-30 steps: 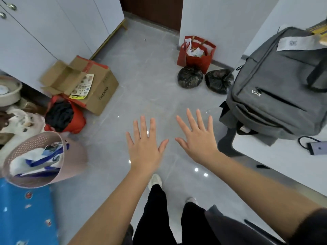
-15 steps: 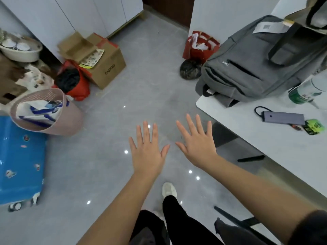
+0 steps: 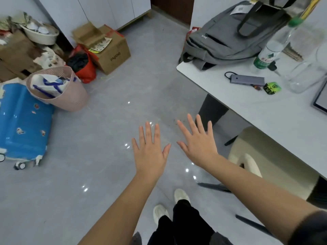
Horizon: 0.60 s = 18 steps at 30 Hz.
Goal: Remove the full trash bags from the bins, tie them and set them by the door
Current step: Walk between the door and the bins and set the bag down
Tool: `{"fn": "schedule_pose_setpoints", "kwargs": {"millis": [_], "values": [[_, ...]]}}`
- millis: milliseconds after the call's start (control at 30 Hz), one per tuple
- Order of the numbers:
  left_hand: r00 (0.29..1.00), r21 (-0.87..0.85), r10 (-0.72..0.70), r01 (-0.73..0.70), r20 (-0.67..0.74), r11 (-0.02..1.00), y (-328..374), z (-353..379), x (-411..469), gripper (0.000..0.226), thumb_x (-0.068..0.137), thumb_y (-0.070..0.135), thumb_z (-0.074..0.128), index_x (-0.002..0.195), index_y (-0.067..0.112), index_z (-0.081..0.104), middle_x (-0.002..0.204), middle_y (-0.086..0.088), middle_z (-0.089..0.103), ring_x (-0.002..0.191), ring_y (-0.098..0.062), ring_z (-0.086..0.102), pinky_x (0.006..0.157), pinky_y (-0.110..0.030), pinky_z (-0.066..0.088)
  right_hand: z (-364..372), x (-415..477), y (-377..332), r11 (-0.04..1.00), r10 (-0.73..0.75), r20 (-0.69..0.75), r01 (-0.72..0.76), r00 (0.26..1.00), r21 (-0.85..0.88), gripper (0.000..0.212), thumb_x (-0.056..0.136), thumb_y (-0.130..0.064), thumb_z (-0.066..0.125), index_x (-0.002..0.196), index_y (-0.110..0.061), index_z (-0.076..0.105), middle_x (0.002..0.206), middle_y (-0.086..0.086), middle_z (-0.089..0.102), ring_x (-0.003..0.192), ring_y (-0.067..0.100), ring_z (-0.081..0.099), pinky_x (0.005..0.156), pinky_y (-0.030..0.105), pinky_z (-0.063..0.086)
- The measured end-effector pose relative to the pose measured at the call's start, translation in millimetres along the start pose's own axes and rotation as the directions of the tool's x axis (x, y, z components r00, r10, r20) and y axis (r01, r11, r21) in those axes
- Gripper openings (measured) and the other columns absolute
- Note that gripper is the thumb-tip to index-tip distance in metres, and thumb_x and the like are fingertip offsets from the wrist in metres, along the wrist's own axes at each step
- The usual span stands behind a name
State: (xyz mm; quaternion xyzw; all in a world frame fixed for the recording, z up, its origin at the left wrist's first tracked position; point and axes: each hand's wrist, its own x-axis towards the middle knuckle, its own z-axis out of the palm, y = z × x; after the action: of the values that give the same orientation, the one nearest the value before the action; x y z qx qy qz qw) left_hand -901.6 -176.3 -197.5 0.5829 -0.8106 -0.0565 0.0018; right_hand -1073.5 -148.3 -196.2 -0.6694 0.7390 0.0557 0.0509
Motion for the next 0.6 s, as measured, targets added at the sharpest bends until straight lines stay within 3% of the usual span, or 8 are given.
{"fn": "schedule_pose_setpoints", "kwargs": {"millis": [100, 467, 600], "values": [[1.0, -0.021, -0.015, 0.015, -0.002, 1.0, 31.0, 0.5, -37.6, 0.072, 0.093, 0.057, 0.028, 0.151, 0.018, 0.012, 0.159, -0.01, 0.01, 0.146, -0.031, 0.013, 0.112, -0.054, 0.024, 3.8, -40.8, 23.1, 0.999, -0.045, -0.007, 0.045, 0.999, -0.018, 0.067, 0.095, -0.06, 0.02, 0.15, -0.031, -0.005, 0.161, 0.007, -0.003, 0.146, 0.035, -0.006, 0.114, 0.061, 0.006], [0.987, -0.044, -0.161, 0.162, 0.005, 0.986, 189.0, 20.5, -164.8, 0.074, 0.092, 0.059, 0.022, 0.151, 0.019, 0.004, 0.16, -0.008, 0.0, 0.147, -0.029, 0.003, 0.115, -0.053, 0.018, 33.5, -181.0, 146.2, 0.982, -0.175, -0.029, 0.172, 0.984, -0.075, 0.067, 0.091, -0.059, 0.026, 0.15, -0.029, 0.015, 0.159, 0.01, 0.015, 0.145, 0.037, 0.01, 0.112, 0.062, 0.014], [0.981, -0.013, -0.193, 0.192, -0.036, 0.981, 240.0, 24.6, -211.4, 0.074, 0.091, 0.059, 0.028, 0.151, 0.017, 0.014, 0.159, -0.011, 0.012, 0.145, -0.031, 0.014, 0.111, -0.054, 0.025, 36.5, -232.3, 182.1, 0.977, -0.211, -0.072, 0.207, 0.975, -0.058, 0.066, 0.092, -0.057, 0.03, 0.15, -0.027, 0.02, 0.158, 0.012, 0.018, 0.145, 0.038, 0.014, 0.111, 0.063, 0.017]]}}
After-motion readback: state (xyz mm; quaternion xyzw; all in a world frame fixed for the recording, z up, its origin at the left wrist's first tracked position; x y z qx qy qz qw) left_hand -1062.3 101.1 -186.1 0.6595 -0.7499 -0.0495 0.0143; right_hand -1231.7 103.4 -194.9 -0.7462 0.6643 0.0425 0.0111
